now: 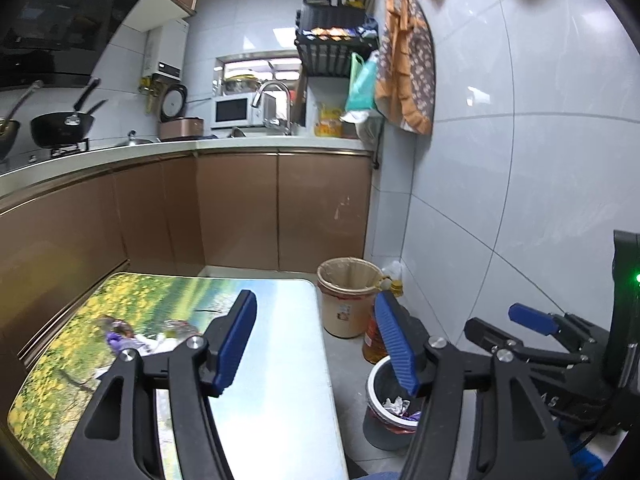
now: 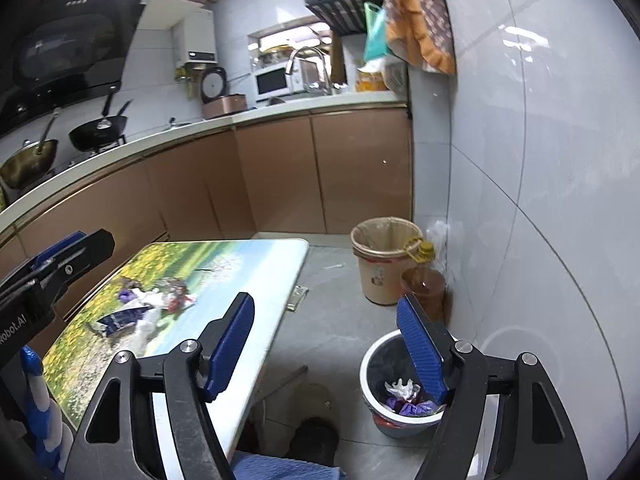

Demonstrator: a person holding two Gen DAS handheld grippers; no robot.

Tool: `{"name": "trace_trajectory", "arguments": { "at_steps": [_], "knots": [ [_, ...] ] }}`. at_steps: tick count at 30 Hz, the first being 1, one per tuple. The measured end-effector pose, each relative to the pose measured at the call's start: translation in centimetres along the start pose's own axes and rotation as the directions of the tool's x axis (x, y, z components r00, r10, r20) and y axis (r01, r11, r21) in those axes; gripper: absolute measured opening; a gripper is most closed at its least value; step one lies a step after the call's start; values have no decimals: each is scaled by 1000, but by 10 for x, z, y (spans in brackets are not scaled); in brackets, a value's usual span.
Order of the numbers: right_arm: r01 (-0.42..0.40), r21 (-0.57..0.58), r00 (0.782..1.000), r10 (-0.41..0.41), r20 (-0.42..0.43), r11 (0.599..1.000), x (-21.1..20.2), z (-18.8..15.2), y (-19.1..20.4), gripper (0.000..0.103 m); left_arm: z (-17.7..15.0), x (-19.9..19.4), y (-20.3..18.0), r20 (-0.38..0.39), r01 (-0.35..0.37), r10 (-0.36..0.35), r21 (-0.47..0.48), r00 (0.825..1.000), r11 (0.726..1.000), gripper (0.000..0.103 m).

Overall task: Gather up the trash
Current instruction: 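Move both grippers back toward the table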

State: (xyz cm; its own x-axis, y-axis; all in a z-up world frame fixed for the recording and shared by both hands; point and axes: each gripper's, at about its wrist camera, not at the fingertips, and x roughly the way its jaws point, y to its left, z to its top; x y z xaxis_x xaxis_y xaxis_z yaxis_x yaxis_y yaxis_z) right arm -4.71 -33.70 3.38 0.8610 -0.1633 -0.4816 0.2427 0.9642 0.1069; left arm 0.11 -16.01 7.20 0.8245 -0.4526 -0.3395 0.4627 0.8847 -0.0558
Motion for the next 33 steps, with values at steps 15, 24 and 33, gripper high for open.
{"name": "trace_trajectory", "arguments": {
  "at_steps": [15, 24, 33],
  "knots": [
    [-73, -98, 997, 76, 30, 992, -24, 12, 77, 74, -19, -47, 93, 49, -84, 91, -126, 995, 988, 62],
    [-108, -146, 994, 107, -20, 983, -3, 11, 108, 74, -36, -32, 143, -4, -125, 127, -162, 992, 979, 62],
    [-227, -174, 969, 204, -143, 958, 59, -1, 154, 74, -54, -5, 229, -87, -204, 193, -147, 977, 968, 62]
  ]
}}
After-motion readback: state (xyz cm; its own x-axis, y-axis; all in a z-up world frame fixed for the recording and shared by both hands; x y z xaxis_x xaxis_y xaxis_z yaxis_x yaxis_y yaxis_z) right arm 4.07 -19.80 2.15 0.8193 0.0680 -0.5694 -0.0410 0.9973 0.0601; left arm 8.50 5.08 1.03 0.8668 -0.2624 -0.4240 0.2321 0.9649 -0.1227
